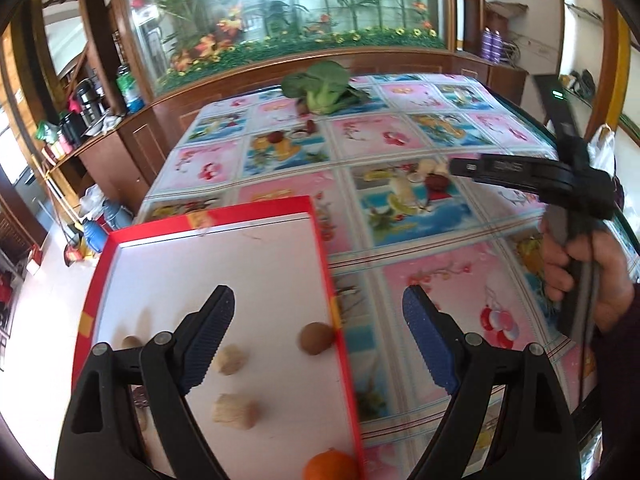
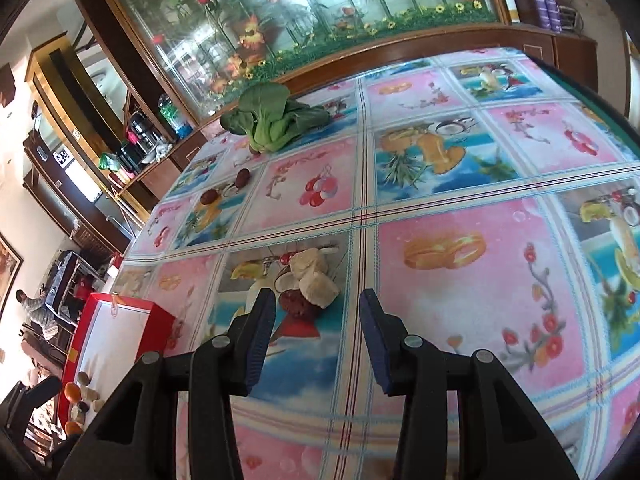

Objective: Organize fruits
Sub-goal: 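Move both open grippers from the tray back to the fruit pile, then grasp a dark red date with the left gripper while the right grasps a beige cube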

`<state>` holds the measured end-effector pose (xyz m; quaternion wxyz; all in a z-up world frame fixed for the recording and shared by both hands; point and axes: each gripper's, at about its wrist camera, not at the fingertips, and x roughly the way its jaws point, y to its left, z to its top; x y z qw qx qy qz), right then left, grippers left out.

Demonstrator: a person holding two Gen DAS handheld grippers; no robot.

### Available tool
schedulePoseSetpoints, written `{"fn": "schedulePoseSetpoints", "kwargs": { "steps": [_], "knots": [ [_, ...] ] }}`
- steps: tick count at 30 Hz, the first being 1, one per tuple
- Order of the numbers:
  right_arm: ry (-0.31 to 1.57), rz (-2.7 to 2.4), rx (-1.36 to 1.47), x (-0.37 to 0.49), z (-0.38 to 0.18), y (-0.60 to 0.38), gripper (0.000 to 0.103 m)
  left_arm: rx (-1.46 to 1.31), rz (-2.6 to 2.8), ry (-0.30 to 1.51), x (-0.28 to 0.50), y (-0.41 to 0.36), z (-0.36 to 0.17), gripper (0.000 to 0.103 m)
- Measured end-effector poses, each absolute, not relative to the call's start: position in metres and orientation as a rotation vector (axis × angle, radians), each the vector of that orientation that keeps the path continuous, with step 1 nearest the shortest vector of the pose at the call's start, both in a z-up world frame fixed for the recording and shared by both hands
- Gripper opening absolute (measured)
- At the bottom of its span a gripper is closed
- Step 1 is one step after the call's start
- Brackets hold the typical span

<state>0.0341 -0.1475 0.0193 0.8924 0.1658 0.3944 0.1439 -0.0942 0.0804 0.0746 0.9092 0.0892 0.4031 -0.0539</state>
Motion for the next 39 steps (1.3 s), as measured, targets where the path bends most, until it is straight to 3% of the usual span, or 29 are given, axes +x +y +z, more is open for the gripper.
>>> {"fn": "schedulePoseSetpoints", "kwargs": {
  "steps": [13, 22, 29, 31, 39],
  "knots": [
    [0.895, 0.357, 0.349, 0.054, 0.011, -0.151, 0.021, 0.198, -0.155, 0.811, -0.066, 0.031, 0.064, 0.086],
    [1.051, 0.379, 0.626, 0.048, 0.001, -0.218, 0.02, 0.228, -0.179, 0.783, -0.016, -0.011, 0.049, 0.086],
    [1.069, 0.363, 0.604, 0.043, 0.004, -0.219, 0.019, 0.316, -0.233, 0.776, 0.01, -0.048, 0.036, 0.086],
    [1.069, 0.361, 0.611, 0.044, 0.004, -0.22, 0.019, 0.32, -0.248, 0.795, 0.02, -0.053, 0.029, 0.073],
    [1.073, 0.365, 0.64, 0.049, 0.002, -0.224, 0.019, 0.251, -0.304, 0.874, 0.045, -0.055, 0.011, 0.047]
  ]
}}
